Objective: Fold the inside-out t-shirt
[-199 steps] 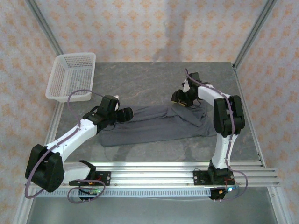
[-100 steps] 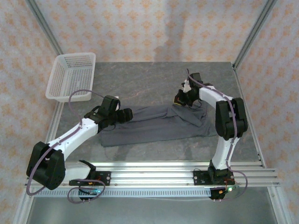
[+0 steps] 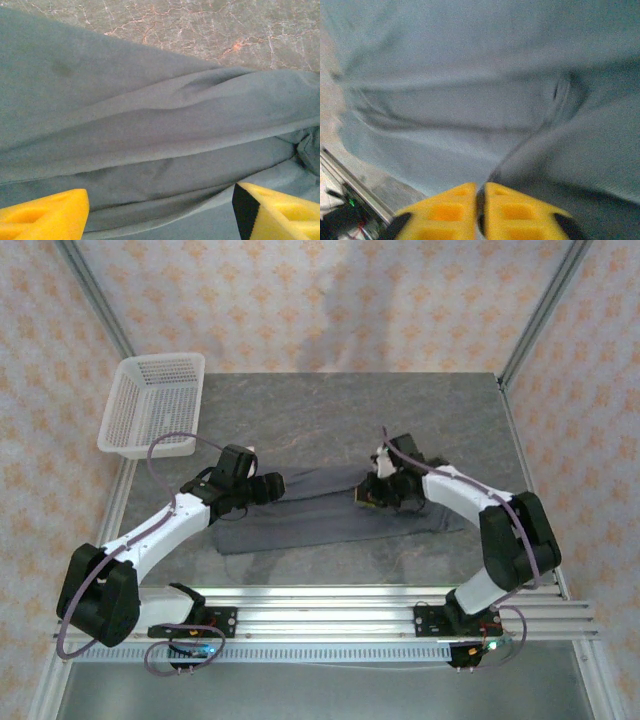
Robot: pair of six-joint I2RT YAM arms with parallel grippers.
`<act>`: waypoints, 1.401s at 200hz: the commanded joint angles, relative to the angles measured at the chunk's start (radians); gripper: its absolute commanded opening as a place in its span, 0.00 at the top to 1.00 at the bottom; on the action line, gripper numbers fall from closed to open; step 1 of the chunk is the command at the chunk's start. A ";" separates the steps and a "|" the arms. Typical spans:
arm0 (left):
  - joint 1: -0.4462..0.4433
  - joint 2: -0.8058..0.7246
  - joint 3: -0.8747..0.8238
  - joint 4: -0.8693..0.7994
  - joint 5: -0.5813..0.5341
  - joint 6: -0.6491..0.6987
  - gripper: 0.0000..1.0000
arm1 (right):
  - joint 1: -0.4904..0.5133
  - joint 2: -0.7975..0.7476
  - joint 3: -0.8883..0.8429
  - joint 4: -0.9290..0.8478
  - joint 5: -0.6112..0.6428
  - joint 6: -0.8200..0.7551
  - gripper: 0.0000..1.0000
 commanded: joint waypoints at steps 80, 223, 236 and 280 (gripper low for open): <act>-0.145 0.118 -0.044 0.079 -0.010 -0.227 1.00 | -0.322 -0.103 0.038 -0.005 0.454 0.209 0.92; -0.020 0.985 0.714 0.090 -0.213 -0.288 1.00 | -0.327 0.111 -0.069 0.074 0.362 0.344 1.00; -0.007 1.076 0.860 0.071 -0.207 -0.241 1.00 | -0.284 0.063 -0.137 0.115 0.338 0.392 1.00; 0.042 1.297 1.277 0.012 -0.127 -0.182 1.00 | 0.116 -0.065 -0.294 0.236 0.378 0.612 1.00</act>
